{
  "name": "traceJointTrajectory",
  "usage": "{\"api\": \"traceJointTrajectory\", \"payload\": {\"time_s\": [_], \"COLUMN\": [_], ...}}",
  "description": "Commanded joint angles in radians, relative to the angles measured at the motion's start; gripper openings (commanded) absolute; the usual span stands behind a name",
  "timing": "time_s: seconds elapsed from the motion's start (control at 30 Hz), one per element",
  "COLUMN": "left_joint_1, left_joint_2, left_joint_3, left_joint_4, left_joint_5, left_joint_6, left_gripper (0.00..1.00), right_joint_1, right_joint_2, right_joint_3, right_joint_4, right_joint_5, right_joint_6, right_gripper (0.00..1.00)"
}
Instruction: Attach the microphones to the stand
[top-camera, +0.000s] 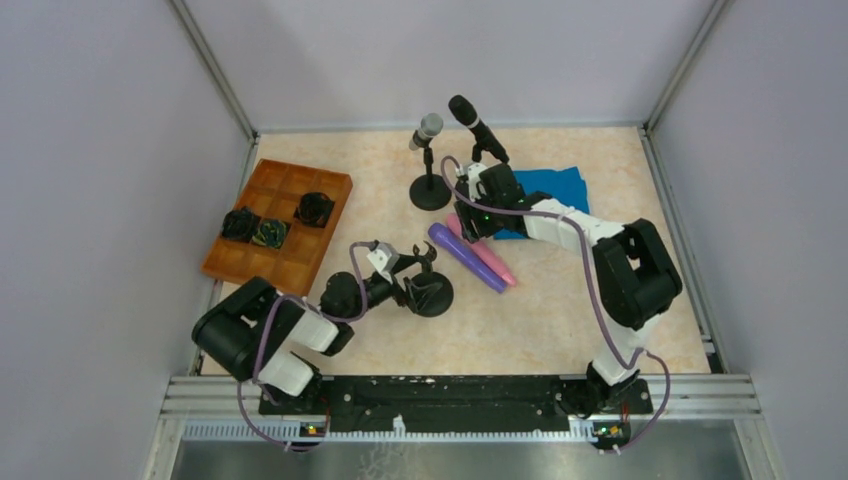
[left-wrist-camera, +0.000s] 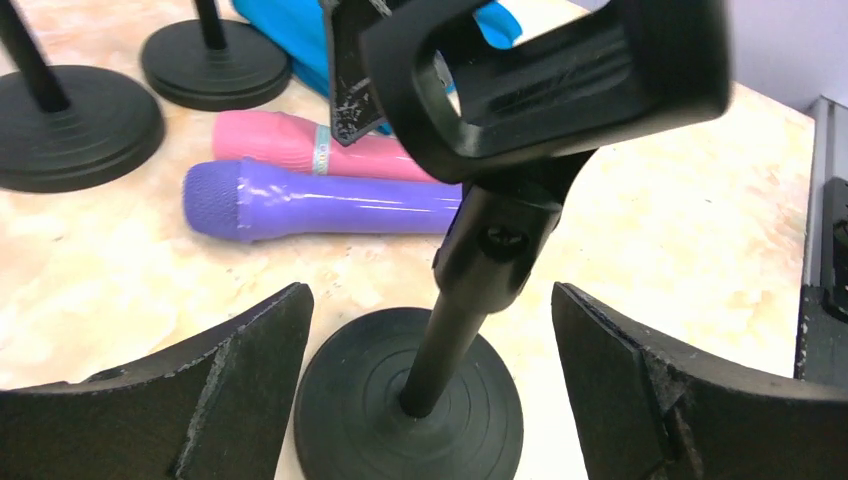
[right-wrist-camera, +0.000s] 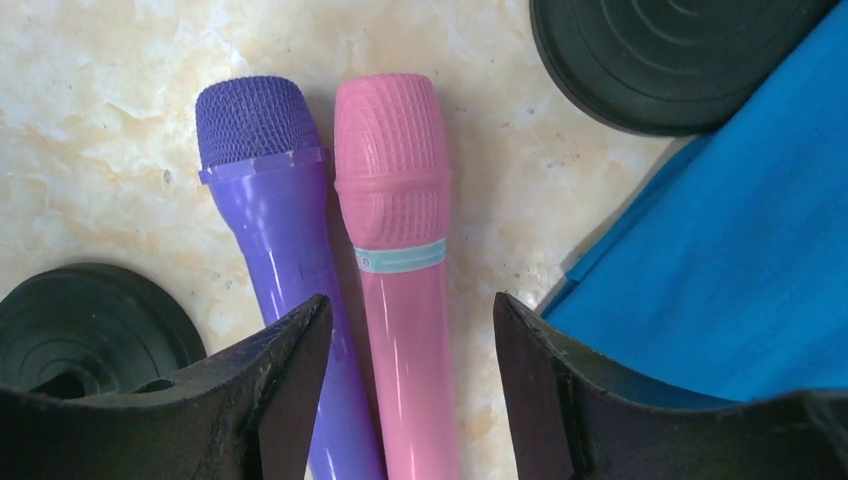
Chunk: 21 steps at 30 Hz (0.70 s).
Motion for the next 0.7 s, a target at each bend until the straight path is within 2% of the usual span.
{"api": "traceJointTrajectory", "payload": {"time_s": [0.0,0.13,0.37,0.5,0.57,0.67], "left_joint_1": [-0.001,-0.002,-0.007,-0.007,-0.007,-0.008], "left_joint_2": [-0.181,-0.399,-0.821,-0.944,-0.960,-0.966], "left_joint_3": [-0.065,-0.110,-0.086,-0.037,-0.002,0.059], "left_joint_4": [-0.121,-0.284,-0.695,-0.844,-0.896,-0.954], "left_joint_5": [-0.125,-0.214,-0.420,-0.480,-0.491,-0.503], "left_joint_6": [-0.006,-0.025,0.021,0.037,0.033,0.022], "left_gripper": [0.95,0.95,0.96,0.98,0.99,0.98], "right_joint_1": [-0.009,-0.010,-0.009,-0.009,-0.010,-0.010], "right_joint_2": [0.037,0.089,0.171,0.200,0.202,0.174], "right_joint_3": [0.061,0.089,0.111,0.107,0.099,0.074], "right_joint_4": [-0.012,-0.029,-0.036,-0.037,-0.034,0.005], "right_joint_5": [-0.012,0.000,0.009,0.026,0.025,0.014], "right_joint_6": [-0.054,-0.070,-0.072,-0.074,-0.073,-0.054], "right_gripper": [0.60,0.59,0.53,0.50,0.44,0.15]}}
